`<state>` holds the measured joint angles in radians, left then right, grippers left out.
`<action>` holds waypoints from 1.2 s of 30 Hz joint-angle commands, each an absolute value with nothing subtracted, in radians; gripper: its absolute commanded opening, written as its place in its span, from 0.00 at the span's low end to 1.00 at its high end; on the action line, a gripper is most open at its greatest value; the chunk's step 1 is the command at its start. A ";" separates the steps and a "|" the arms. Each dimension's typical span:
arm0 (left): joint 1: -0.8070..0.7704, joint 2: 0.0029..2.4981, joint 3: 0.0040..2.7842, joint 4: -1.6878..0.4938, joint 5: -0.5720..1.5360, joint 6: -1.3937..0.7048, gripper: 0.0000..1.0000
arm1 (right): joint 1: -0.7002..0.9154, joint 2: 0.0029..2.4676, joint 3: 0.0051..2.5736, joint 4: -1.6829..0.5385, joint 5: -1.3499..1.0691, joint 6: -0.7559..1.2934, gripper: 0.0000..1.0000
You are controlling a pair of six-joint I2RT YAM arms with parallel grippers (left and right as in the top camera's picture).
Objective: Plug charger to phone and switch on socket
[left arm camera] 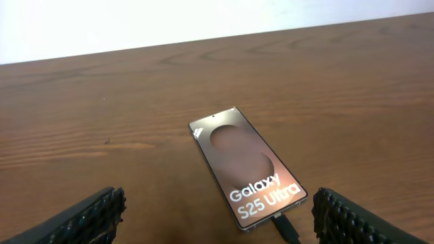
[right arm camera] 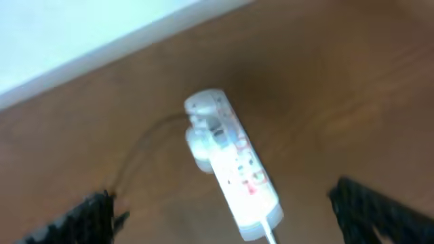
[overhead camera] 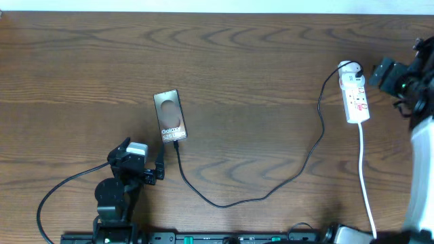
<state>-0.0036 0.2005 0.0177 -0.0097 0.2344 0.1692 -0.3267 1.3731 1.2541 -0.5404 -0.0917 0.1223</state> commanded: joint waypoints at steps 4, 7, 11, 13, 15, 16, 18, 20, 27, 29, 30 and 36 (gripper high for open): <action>0.000 0.201 0.004 -0.051 0.238 0.171 0.90 | -0.215 1.128 0.843 -0.049 -0.114 0.126 0.99; 0.000 0.201 0.004 -0.051 0.238 0.171 0.90 | -0.184 1.021 0.657 0.154 -0.111 0.126 0.99; 0.000 0.201 0.004 -0.051 0.238 0.171 0.90 | -0.162 0.847 0.408 0.324 -0.111 0.126 0.99; 0.000 0.201 0.004 -0.051 0.238 0.171 0.90 | -0.162 0.760 0.307 0.352 -0.110 0.126 0.99; 0.000 0.201 0.004 -0.051 0.238 0.171 0.90 | -0.162 0.680 0.225 0.353 -0.110 0.126 0.99; 0.000 0.201 0.004 -0.051 0.238 0.171 0.90 | -0.162 0.626 0.174 0.354 -0.107 0.126 0.99; 0.000 0.201 0.004 -0.051 0.238 0.171 0.90 | -0.162 0.551 0.107 0.355 -0.107 0.126 0.99; 0.000 0.201 0.004 -0.051 0.238 0.171 0.90 | -0.162 0.474 0.041 0.355 -0.107 0.126 0.99; 0.000 0.201 0.004 -0.051 0.238 0.171 0.90 | -0.162 0.275 0.006 0.086 -0.088 0.115 0.99; 0.000 0.201 0.004 -0.051 0.238 0.171 0.90 | -0.162 0.230 0.006 0.002 -0.088 0.115 0.99; 0.000 0.201 0.004 -0.051 0.238 0.171 0.90 | -0.162 0.201 0.006 -0.047 -0.088 0.115 0.99; 0.000 0.201 0.004 -0.051 0.238 0.171 0.90 | -0.162 0.118 0.006 -0.072 -0.070 0.088 0.99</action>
<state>-0.0036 0.2050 0.0193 -0.0120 0.2321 0.1692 -0.1715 0.1448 0.0067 -0.0643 -0.0875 0.1127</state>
